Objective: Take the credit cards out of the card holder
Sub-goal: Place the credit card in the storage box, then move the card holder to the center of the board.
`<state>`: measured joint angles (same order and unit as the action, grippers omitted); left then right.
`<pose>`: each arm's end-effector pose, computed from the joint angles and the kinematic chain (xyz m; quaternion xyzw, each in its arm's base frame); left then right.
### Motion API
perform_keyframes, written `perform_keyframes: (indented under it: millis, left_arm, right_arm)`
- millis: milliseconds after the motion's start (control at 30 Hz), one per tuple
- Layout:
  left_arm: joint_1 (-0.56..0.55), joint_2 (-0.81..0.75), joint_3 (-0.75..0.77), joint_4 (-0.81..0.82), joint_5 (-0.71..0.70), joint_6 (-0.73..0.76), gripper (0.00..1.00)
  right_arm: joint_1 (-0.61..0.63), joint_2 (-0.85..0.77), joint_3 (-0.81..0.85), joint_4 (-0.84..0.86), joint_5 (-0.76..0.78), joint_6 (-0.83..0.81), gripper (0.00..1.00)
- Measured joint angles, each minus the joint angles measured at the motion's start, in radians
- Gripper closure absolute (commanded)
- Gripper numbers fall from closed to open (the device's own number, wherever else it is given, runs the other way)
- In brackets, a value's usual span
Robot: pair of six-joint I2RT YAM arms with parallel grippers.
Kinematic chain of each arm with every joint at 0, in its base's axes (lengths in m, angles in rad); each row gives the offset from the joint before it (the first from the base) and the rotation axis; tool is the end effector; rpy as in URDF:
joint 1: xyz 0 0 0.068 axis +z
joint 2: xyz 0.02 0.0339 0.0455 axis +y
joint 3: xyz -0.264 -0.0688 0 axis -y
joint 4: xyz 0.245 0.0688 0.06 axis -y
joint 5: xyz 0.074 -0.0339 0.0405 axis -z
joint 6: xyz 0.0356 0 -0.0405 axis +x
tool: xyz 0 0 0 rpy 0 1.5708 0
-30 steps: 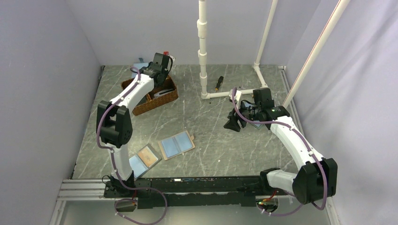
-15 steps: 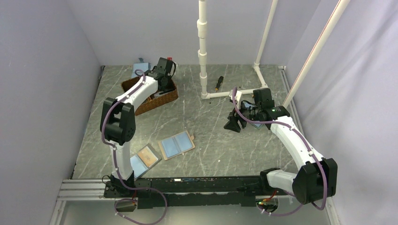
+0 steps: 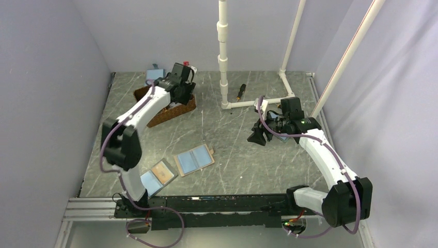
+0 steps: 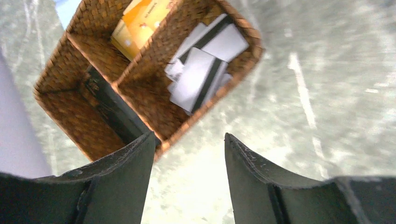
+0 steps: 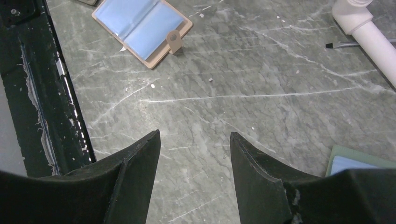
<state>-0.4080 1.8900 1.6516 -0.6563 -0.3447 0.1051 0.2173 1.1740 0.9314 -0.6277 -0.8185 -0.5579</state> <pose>0.3925 -0.1565 0.2808 0.1808 0.9134 0.1106 0.3474 0.2225 0.0757 0.2812 -0.4521 0.7462 0.3150 0.3736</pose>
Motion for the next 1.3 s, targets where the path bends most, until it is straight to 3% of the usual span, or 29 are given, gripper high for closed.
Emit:
perform_keyframes:
  millis: [200, 300, 367, 500, 600, 733, 1067, 1300]
  left_arm:
    - [-0.008, -0.379, -0.218, 0.016, 0.209, -0.179, 0.26]
    - [-0.005, -0.608, -0.407, 0.066, 0.353, -0.289, 0.24]
    - [-0.006, -0.722, -0.529, 0.105, 0.435, -0.366, 0.24]
    - [-0.006, -0.874, -0.786, 0.192, 0.584, -0.532, 0.24]
    - [-0.013, -0.933, -0.948, 0.247, 0.657, -0.658, 0.24]
    - [-0.053, -0.969, -1.054, 0.243, 0.669, -0.765, 0.23]
    - [-0.159, -0.985, -1.075, 0.217, 0.580, -0.836, 0.21]
    - [-0.164, -1.025, -1.127, 0.224, 0.529, -0.869, 0.20]
  right_arm:
    - [-0.002, -0.006, 0.000, -0.014, -0.031, -0.020, 0.37]
    - [-0.003, -0.009, 0.000, -0.029, -0.065, -0.041, 0.25]
    - [-0.003, -0.016, 0.000, -0.031, -0.090, -0.050, 0.02]
    - [-0.003, -0.046, -0.009, -0.026, -0.145, -0.059, 0.00]
    - [-0.004, -0.049, -0.012, -0.031, -0.213, -0.061, 0.00]
    - [-0.005, -0.023, -0.012, -0.063, -0.248, -0.087, 0.00]
    - [0.016, -0.009, -0.086, 0.005, -0.202, -0.042, 0.01]
    - [0.166, 0.027, -0.135, 0.129, -0.067, -0.017, 0.01]
